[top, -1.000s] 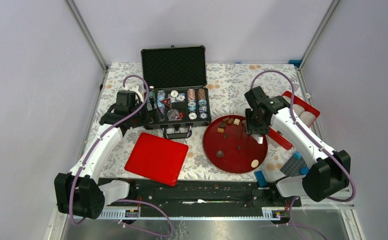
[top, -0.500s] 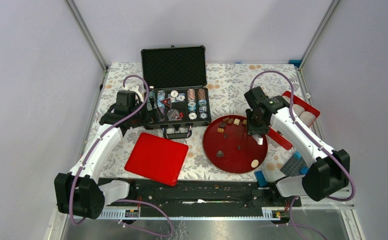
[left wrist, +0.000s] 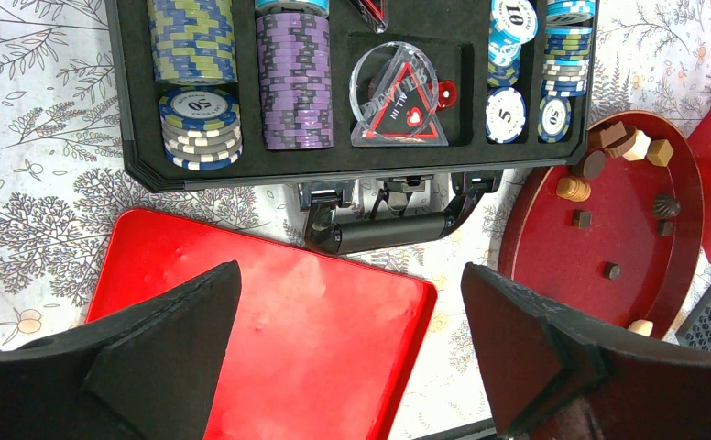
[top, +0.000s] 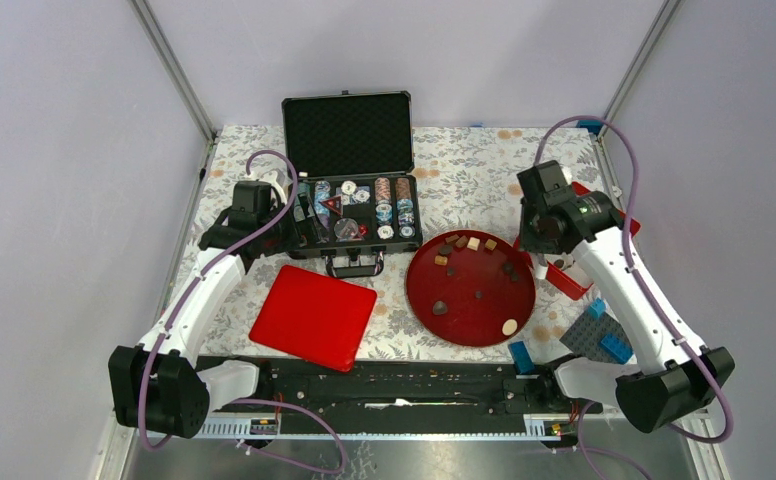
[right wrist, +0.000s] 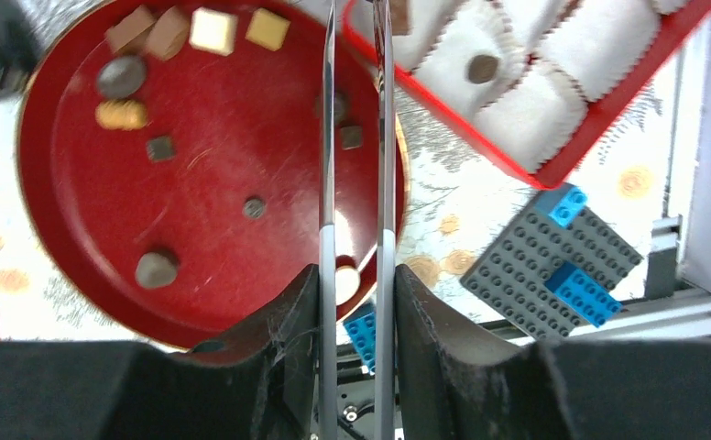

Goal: Pack the chocolate

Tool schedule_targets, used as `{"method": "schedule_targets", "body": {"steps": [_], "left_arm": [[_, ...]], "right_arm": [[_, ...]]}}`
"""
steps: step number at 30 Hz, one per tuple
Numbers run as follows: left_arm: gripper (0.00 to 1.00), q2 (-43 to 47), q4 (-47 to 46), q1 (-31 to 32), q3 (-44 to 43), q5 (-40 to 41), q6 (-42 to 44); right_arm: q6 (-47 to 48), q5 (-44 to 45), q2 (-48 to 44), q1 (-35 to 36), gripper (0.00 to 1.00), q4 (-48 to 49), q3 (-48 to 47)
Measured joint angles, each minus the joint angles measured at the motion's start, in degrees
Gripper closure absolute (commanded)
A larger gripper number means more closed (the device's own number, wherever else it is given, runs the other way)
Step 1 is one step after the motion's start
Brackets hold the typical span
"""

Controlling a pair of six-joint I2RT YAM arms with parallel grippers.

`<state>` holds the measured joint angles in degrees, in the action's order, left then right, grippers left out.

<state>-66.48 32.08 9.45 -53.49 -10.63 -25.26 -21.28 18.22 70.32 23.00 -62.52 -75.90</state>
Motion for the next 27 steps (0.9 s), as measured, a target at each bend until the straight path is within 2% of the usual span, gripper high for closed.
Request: {"method": "schedule_targets", "body": {"steps": [3, 9, 18, 27], "left_arm": [[0.01, 0.0, 0.0, 0.0, 0.0, 0.0, 0.0], [0.01, -0.02, 0.0, 0.04, 0.0, -0.02, 0.0], [0.01, -0.02, -0.02, 0.5, 0.0, 0.02, 0.26], [0.01, -0.68, 0.0, 0.9, -0.02, 0.02, 0.42]], "right_arm": [[0.28, 1.38, -0.48, -4.81, 0.92, 0.09, 0.07], [2.58, 2.34, -2.03, -18.86, 0.92, 2.4, 2.84], [4.63, 1.68, 0.24, -24.46, 0.9, 8.83, 7.61], [4.98, -0.02, 3.13, -25.68, 0.85, 13.57, 12.04]]}}
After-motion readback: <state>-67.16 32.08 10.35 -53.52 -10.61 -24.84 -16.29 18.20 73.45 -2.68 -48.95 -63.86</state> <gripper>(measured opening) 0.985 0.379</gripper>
